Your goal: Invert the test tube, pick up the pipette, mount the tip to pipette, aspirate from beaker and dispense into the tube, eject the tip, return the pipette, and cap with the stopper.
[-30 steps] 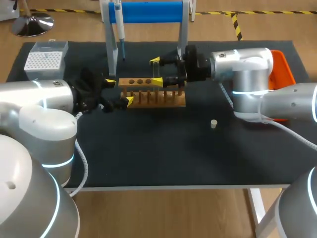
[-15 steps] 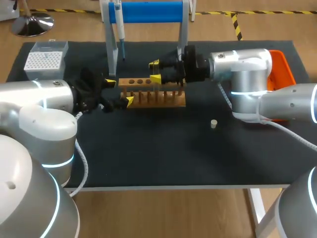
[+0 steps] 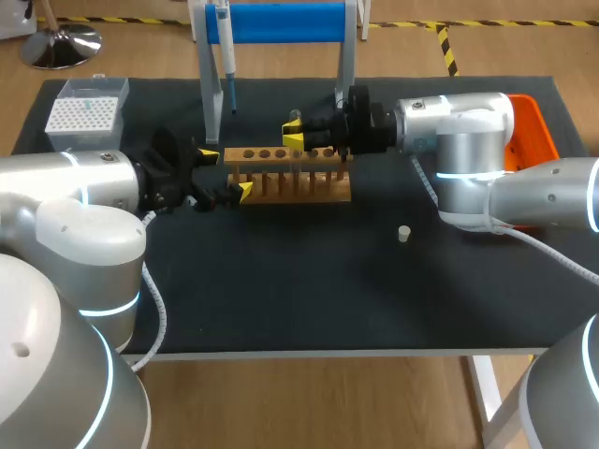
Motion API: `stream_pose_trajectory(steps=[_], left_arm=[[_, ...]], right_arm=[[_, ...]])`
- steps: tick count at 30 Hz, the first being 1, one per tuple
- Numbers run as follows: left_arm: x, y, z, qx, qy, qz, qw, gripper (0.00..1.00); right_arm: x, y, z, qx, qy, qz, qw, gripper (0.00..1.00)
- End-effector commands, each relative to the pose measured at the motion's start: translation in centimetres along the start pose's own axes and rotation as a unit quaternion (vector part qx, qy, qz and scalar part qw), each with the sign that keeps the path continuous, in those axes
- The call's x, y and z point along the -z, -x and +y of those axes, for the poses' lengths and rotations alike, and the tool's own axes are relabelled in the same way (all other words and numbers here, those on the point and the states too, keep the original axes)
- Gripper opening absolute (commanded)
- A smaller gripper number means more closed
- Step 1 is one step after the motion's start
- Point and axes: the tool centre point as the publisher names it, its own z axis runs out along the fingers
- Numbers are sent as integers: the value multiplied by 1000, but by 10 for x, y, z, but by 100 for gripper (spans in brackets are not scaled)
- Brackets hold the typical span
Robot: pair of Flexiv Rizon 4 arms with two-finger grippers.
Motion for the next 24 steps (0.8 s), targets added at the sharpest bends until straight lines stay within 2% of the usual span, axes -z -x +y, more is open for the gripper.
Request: stream_pose_trajectory(steps=[1, 24], left_arm=[[0, 0, -1, 0, 2, 1, 1000, 100], [0, 0, -1, 0, 2, 1, 1000, 100]], right_arm=[[2, -1, 5, -1, -1, 0, 1000, 0], [5, -8, 38, 4, -6, -3, 1000, 0]])
